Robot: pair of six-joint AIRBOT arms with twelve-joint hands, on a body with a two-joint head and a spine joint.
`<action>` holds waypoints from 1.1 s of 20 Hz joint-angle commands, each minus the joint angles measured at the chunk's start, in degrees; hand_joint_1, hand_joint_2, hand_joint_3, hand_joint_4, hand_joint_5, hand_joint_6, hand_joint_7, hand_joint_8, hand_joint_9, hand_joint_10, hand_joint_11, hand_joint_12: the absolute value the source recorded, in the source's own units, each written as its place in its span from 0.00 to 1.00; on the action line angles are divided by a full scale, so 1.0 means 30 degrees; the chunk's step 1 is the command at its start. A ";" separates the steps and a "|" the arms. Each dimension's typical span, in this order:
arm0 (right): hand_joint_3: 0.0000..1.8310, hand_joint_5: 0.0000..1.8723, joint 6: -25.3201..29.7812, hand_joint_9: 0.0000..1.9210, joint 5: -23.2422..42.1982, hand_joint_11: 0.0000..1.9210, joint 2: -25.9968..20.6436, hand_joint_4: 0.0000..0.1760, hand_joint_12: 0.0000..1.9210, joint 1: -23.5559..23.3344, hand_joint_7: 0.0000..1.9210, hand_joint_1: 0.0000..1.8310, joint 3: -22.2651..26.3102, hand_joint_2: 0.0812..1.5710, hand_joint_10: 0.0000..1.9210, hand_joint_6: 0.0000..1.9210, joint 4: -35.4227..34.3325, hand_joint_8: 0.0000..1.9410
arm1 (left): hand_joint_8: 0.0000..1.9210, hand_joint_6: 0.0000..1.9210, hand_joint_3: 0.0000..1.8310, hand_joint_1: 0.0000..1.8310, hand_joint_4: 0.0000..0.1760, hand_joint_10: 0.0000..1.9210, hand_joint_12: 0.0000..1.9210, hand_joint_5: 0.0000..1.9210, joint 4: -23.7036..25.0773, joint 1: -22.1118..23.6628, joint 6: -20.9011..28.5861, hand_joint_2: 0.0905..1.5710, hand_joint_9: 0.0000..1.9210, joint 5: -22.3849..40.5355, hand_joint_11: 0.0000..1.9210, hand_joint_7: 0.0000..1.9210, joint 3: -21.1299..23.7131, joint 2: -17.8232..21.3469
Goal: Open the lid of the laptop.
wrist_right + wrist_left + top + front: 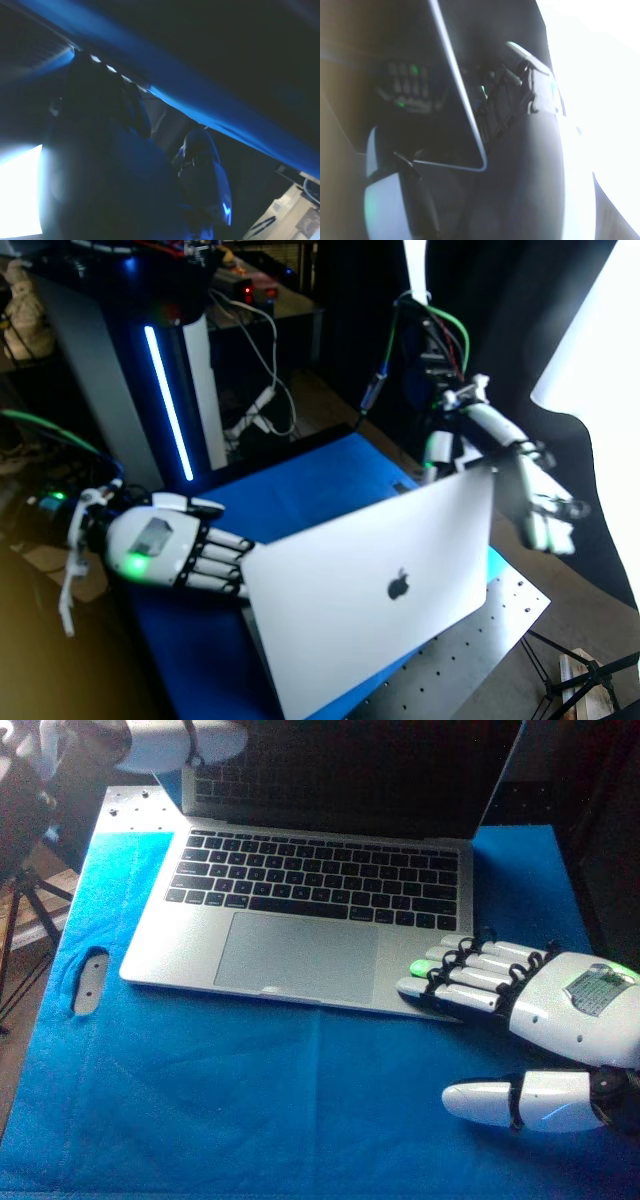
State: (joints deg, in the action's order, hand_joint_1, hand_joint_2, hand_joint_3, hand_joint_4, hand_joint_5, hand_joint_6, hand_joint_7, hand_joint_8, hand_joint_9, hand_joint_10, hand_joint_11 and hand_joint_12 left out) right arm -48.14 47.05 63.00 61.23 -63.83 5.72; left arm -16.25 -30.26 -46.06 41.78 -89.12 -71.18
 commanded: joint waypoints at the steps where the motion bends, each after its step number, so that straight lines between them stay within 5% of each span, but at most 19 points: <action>1: 0.00 0.10 0.0151 0.07 0.1090 0.04 0.0128 0.00 0.01 -0.0174 0.08 0.00 -0.0069 0.76 0.00 0.00 0.0205 0.00 | 0.00 0.00 0.00 0.50 0.00 0.00 0.34 0.26 -0.0127 0.0553 0.0039 0.58 0.15 0.1175 0.00 0.18 -0.0463 -0.0392; 2: 0.00 0.10 0.0210 0.07 0.1090 0.04 0.0130 0.00 0.01 -0.0178 0.08 0.00 -0.0128 0.76 0.00 0.00 0.0266 0.00 | 0.00 0.00 0.00 0.50 0.00 0.00 0.35 0.25 -0.0112 0.0929 -0.0178 0.58 0.14 0.0424 0.00 0.18 -0.1108 -0.0780; 3: 0.00 0.09 0.0279 0.07 0.1090 0.04 0.0134 0.00 0.01 -0.0182 0.07 0.00 -0.0172 0.76 0.00 0.00 0.0341 0.00 | 0.00 0.00 0.00 0.46 0.29 0.00 0.16 0.21 -0.0112 0.1124 -0.0348 0.61 0.11 -0.0042 0.00 0.15 -0.1433 -0.0967; 5: 0.00 0.09 0.0604 0.07 0.1090 0.03 0.0162 0.00 0.00 -0.0197 0.07 0.00 -0.0319 0.76 0.00 0.00 0.0578 0.00 | 0.00 0.00 0.00 0.43 0.49 0.00 0.08 0.19 -0.0064 0.1812 -0.0927 0.61 0.09 -0.1405 0.00 0.15 -0.2432 -0.1490; 6: 0.00 0.09 0.0951 0.07 0.1092 0.04 0.0204 0.00 0.01 -0.0212 0.07 0.00 -0.0477 0.76 0.00 0.00 0.0801 0.00 | 0.00 0.00 0.00 0.41 0.69 0.00 0.00 0.17 0.0048 0.2512 -0.1490 0.62 0.06 -0.2555 0.00 0.11 -0.3318 -0.1939; 10: 0.00 0.09 0.1600 0.06 0.1092 0.03 0.0334 0.00 0.00 -0.0682 0.07 0.00 -0.0926 0.77 0.00 0.00 0.1605 0.00 | 0.00 0.00 0.01 0.38 0.79 0.00 0.00 0.16 -0.0368 0.3924 -0.2864 0.65 0.03 -0.5176 0.00 0.10 -0.6009 -0.3165; 11: 0.00 0.09 0.1793 0.06 0.1090 0.03 0.0401 0.00 0.00 -0.0915 0.07 0.00 -0.1056 0.78 0.00 0.00 0.1922 0.00 | 0.00 0.00 0.01 0.38 0.99 0.00 0.00 0.11 -0.0876 0.4157 -0.3372 0.66 0.00 -0.5819 0.00 0.06 -0.6796 -0.3436; 16: 0.00 0.09 0.1893 0.07 0.1092 0.05 0.0684 0.00 0.01 -0.1664 0.08 0.00 -0.1421 0.77 0.00 0.00 0.2690 0.00 | 0.01 0.01 0.00 0.36 0.97 0.00 0.00 0.10 -0.3011 0.4705 -0.4699 0.68 0.00 -0.7624 0.00 0.07 -0.9441 -0.4363; 20: 0.00 0.09 0.2009 0.06 0.1094 0.04 0.0684 0.00 0.00 -0.1673 0.07 0.00 -0.1379 0.77 0.00 0.00 0.2677 0.00 | 0.00 0.00 0.00 0.39 1.00 0.00 0.00 0.09 -0.2922 0.4159 -0.4644 0.67 0.00 -0.6684 0.00 0.05 -0.8083 -0.3876; 22: 0.00 0.09 0.2009 0.06 0.1094 0.03 0.0686 0.00 0.00 -0.1673 0.06 0.00 -0.1295 0.78 0.00 0.00 0.2591 0.00 | 0.00 0.00 0.00 0.40 1.00 0.00 0.00 0.06 -0.2719 0.3574 -0.4571 0.67 0.00 -0.5147 0.00 0.05 -0.6116 -0.2783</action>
State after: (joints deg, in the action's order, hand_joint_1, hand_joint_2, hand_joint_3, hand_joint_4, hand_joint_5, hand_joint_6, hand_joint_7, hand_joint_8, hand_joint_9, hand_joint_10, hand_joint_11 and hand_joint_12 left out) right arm -42.35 44.64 64.66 57.04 -67.90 14.00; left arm -24.29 -20.62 -59.81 20.51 -104.03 -77.91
